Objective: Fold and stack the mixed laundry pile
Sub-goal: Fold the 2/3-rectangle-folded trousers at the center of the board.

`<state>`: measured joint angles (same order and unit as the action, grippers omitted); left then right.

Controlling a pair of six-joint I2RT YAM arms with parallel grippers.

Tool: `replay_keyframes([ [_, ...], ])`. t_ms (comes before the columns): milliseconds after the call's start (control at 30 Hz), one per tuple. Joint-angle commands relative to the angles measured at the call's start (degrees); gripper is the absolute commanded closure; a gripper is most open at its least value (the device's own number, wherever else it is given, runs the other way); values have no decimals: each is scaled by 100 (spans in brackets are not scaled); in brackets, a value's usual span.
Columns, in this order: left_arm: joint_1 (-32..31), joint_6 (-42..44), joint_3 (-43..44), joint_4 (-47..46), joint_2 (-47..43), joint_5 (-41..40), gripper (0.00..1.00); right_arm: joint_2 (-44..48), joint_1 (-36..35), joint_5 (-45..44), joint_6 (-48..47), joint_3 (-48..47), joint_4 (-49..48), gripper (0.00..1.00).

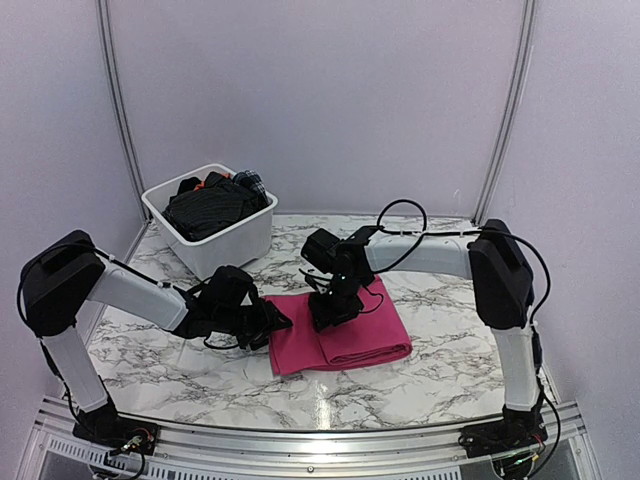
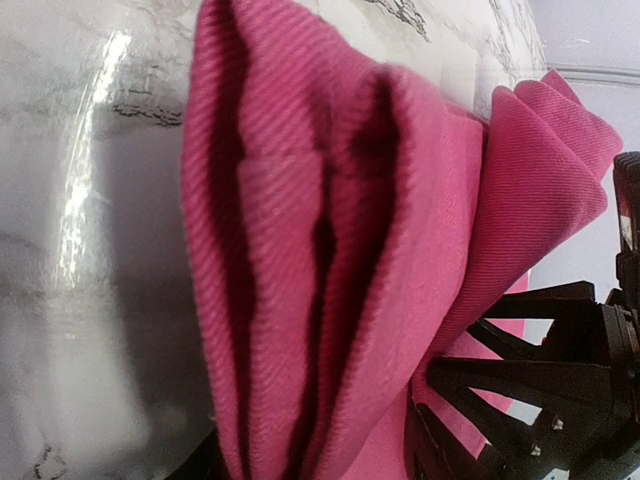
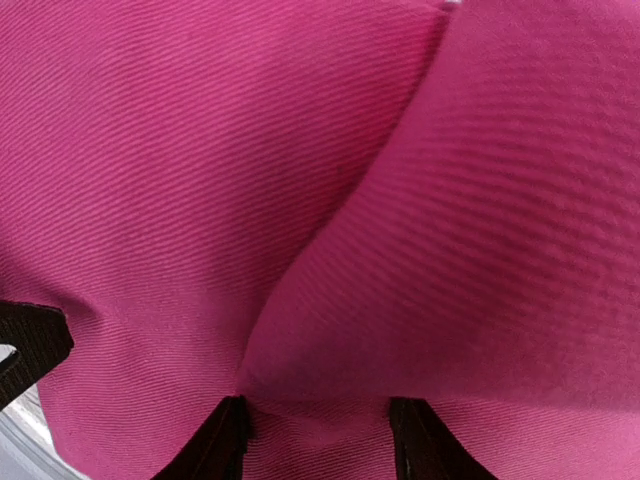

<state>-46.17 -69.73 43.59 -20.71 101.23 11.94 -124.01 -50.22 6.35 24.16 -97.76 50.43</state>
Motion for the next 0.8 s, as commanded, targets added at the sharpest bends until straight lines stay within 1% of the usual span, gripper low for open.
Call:
replay_keyframes([
  [0,11,-135,-162,-24,158,-51,47,-292,-207,-390,88,-72,92,60],
  [33,4,-152,-171,-29,164,-44,47,-305,-234,-409,87,-89,89,63],
  [67,14,-173,-186,-30,169,-43,48,-315,-248,-414,95,-104,108,64],
  [100,10,-191,-207,-37,169,-50,48,-321,-251,-389,104,-164,167,64],
  [133,13,-212,-233,-38,165,-52,48,-314,-250,-362,126,-290,303,59],
  [200,10,-232,-266,-55,145,-61,48,-187,-262,-289,200,-487,314,38],
  [233,14,-230,-264,-64,145,-61,48,-80,-284,-303,231,-530,201,33],
  [267,12,-225,-265,-71,135,-61,48,-66,-282,-344,229,-576,165,31],
  [367,7,-228,-255,-87,149,-61,48,-372,-283,-511,135,-816,407,33],
  [433,9,-227,-249,-91,149,-61,48,-584,-306,-591,40,-873,518,41],
  [533,3,-233,-250,-91,173,-54,49,-641,-341,-799,-40,-665,362,50],
  [633,7,-240,-250,-91,211,-35,49,-736,-357,-762,-48,-464,231,63],
  [700,7,-279,-298,-91,222,-41,51,-761,-356,-767,-34,-422,230,75],
  [767,11,-353,-387,-102,209,-64,54,-609,-357,-799,-4,-437,232,92],
])
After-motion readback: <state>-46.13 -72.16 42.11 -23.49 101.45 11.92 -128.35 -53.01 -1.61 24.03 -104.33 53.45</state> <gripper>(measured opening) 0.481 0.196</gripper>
